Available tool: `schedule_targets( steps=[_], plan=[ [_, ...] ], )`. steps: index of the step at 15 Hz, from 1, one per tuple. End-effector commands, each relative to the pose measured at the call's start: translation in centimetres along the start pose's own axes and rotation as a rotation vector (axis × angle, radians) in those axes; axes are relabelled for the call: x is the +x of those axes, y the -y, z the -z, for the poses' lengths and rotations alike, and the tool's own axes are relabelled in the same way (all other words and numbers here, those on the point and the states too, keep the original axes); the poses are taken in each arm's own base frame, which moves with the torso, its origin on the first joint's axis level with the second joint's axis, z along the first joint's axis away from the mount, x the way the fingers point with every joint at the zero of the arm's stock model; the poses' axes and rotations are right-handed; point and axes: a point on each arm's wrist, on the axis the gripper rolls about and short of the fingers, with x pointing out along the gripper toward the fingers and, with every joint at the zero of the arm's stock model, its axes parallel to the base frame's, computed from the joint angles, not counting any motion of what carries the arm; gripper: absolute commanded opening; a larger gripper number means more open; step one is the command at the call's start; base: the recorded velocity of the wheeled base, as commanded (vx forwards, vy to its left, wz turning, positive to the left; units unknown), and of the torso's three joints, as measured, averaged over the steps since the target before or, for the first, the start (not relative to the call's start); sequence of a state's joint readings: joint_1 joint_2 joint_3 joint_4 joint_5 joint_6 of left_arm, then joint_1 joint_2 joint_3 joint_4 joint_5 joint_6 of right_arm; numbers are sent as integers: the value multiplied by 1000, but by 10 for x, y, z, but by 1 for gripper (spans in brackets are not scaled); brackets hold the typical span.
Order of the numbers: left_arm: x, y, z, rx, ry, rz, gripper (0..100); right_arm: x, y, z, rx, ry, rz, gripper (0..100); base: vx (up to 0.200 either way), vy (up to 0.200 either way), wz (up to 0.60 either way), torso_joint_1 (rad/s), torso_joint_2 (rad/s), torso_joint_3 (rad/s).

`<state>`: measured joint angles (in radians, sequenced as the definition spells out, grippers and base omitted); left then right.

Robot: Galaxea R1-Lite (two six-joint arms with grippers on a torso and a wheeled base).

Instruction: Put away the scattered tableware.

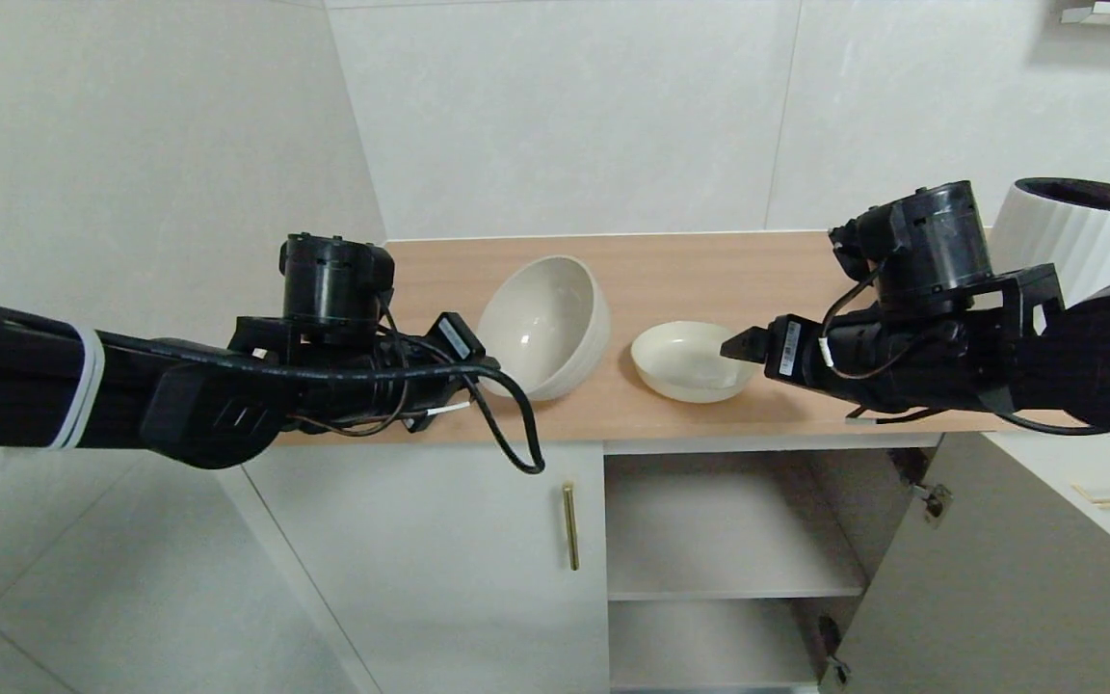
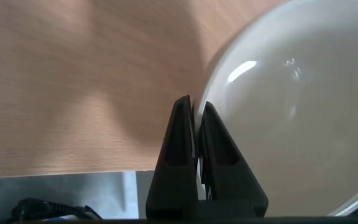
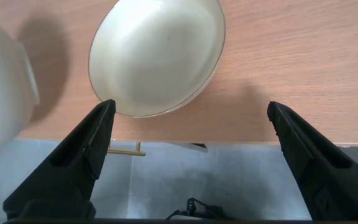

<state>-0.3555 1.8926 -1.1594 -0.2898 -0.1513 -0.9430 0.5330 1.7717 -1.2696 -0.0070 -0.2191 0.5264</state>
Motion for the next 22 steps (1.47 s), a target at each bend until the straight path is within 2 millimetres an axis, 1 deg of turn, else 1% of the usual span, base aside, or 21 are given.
schedule_targets(
  steps=[1, 4, 7, 8, 10, 11, 12, 14, 16, 22],
  plan=[
    [-4, 2, -1, 1, 5, 8, 0, -1, 0, 0, -1, 0, 1, 100, 0, 0, 0, 0, 0, 0],
    [-11, 4, 0, 6, -2, 17, 0, 2, 1, 1, -11, 9, 35, 100, 0, 0, 0, 0, 0, 0],
    [-27, 3, 5, 68, -43, 47, 0, 20, 0, 5, -57, 22, 108, 100, 0, 0, 0, 0, 0, 0],
    [-34, 0, 9, 130, -61, 48, 0, 29, -1, 7, -68, 34, 147, 100, 0, 0, 0, 0, 0, 0],
    [-41, 0, 10, 162, -60, 52, 0, 41, -2, 10, -82, 36, 186, 100, 0, 0, 0, 0, 0, 0],
    [-42, 0, 11, 166, -60, 54, 0, 43, -2, 10, -80, 38, 190, 100, 0, 0, 0, 0, 0, 0],
    [-43, 0, 10, 172, -58, 54, 0, 53, -3, 10, -81, 44, 208, 100, 0, 0, 0, 0, 0, 0],
    [-42, 0, 11, 173, -59, 55, 0, 59, -6, 8, -77, 57, 209, 100, 0, 0, 0, 0, 0, 0],
    [-42, 0, 11, 172, -60, 54, 0, 67, -2, 8, -77, 51, 223, 100, 0, 0, 0, 0, 0, 0],
    [-42, 0, 11, 172, -60, 54, 0, 71, -2, 9, -76, 49, 226, 100, 0, 0, 0, 0, 0, 0]
  ],
)
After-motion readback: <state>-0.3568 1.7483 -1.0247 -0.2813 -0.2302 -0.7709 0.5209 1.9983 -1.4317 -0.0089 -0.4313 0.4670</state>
